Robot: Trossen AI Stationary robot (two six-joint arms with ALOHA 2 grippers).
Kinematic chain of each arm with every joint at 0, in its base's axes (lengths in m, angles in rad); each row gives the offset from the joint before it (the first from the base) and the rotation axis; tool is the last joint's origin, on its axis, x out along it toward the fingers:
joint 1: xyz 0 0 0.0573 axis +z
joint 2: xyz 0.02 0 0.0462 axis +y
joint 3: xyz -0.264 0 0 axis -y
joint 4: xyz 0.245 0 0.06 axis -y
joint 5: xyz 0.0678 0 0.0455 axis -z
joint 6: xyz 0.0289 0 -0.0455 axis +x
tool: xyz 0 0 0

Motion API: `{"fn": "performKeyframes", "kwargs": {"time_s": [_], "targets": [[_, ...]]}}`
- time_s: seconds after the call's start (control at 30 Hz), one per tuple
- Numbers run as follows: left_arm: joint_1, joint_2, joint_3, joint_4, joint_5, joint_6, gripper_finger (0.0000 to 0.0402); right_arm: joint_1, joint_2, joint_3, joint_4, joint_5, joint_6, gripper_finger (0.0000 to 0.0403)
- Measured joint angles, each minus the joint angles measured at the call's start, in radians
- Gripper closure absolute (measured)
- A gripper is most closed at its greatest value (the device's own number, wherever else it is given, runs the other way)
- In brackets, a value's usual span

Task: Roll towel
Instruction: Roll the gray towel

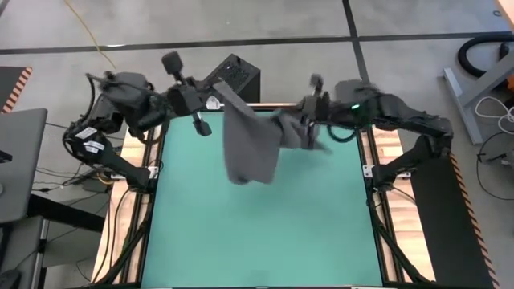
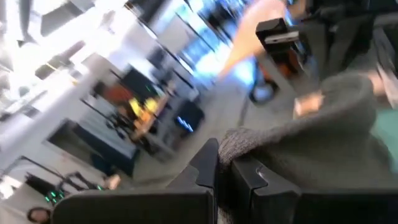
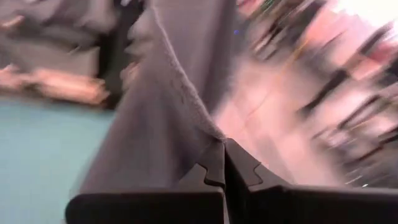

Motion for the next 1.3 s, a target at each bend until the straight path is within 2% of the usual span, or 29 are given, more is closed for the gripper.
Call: {"fn": "performKeyframes", "kwargs": {"time_s": [0.1, 0.2, 0.37, 0.47, 0.57, 0.63, 0.7, 0.77, 0.87, 0.97, 1.03, 1.17, 1.3], "targets": [[0.018, 0.007, 0.002, -0.130, 0.007, -0.062, 0.0401, 0.046, 0.054, -0.059, -0.169, -0.020, 0.134, 0.0389], [0.026, 0.007, -0.018, -0.219, 0.036, -0.103, 0.0401, 0.110, 0.112, -0.154, -0.183, -0.017, 0.264, 0.0390], [0.015, 0.001, -0.020, -0.346, 0.075, -0.173, 0.0402, 0.236, 0.223, -0.268, -0.043, -0.050, 0.376, 0.0390], [-0.005, 0.001, -0.018, -0.468, 0.172, -0.275, 0.0402, 0.304, 0.295, -0.270, 0.054, -0.069, 0.432, 0.0384], [-0.031, 0.004, -0.056, -0.582, 0.267, -0.411, 0.0401, 0.359, 0.337, -0.258, 0.040, -0.091, 0.447, 0.0363], [-0.056, 0.000, -0.120, -0.611, 0.261, -0.485, 0.0401, 0.388, 0.342, -0.265, -0.053, -0.143, 0.475, 0.0344], [-0.089, -0.014, -0.212, -0.639, 0.254, -0.549, 0.0401, 0.407, 0.346, -0.268, -0.106, -0.151, 0.532, 0.0325], [-0.127, -0.027, -0.331, -0.613, 0.269, -0.597, 0.0401, 0.414, 0.320, -0.262, -0.204, -0.113, 0.599, 0.0306], [-0.175, -0.074, -0.553, -0.534, 0.284, -0.664, 0.0401, 0.416, 0.292, -0.276, -0.297, 0.005, 0.683, 0.0278], [-0.221, -0.146, -0.759, -0.423, 0.280, -0.719, 0.0401, 0.401, 0.282, -0.345, -0.315, 0.038, 0.728, 0.0254], [-0.249, -0.177, -0.872, -0.352, 0.289, -0.752, 0.0401, 0.384, 0.264, -0.399, -0.309, 0.016, 0.738, 0.0241], [-0.278, -0.252, -1.005, -0.315, 0.287, -0.817, 0.0401, 0.349, 0.266, -0.537, -0.384, 0.001, 0.735, 0.0229], [-0.284, -0.311, -1.062, -0.310, 0.287, -0.860, 0.0401, 0.284, 0.252, -0.664, -0.411, -0.037, 0.720, 0.0229]]}}
